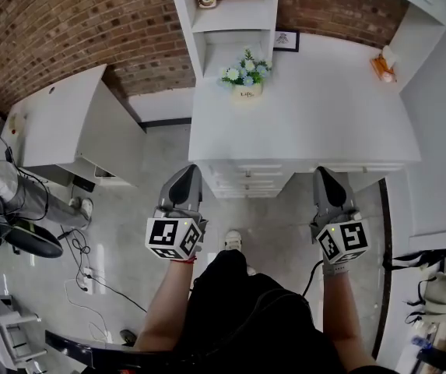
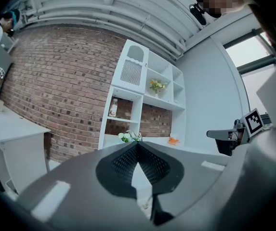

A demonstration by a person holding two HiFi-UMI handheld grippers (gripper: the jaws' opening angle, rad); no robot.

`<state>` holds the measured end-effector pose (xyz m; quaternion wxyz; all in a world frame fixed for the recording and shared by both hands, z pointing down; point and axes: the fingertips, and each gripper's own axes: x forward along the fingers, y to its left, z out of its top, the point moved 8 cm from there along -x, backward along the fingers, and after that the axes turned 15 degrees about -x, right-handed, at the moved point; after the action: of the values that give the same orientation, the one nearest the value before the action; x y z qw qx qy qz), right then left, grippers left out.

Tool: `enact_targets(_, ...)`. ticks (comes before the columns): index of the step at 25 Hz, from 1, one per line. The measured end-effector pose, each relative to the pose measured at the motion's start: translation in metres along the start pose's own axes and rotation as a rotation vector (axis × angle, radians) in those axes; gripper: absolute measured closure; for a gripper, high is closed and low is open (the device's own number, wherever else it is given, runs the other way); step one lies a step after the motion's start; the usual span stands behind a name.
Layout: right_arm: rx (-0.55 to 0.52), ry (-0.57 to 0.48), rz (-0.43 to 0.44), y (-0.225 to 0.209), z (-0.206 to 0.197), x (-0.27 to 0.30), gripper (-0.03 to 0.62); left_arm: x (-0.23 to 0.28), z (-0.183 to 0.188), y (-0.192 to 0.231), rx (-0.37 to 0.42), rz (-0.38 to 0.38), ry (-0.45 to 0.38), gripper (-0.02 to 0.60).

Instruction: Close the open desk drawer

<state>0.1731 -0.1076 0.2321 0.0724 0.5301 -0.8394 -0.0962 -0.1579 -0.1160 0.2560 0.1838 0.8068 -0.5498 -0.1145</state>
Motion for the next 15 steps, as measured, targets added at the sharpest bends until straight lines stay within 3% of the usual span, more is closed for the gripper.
enact_targets(15, 0.029, 0.002, -0.012, -0.012, 0.014, -0.018, 0.595, -0.013, 0.004, -0.02, -0.002, 0.003, -0.004, 0.578)
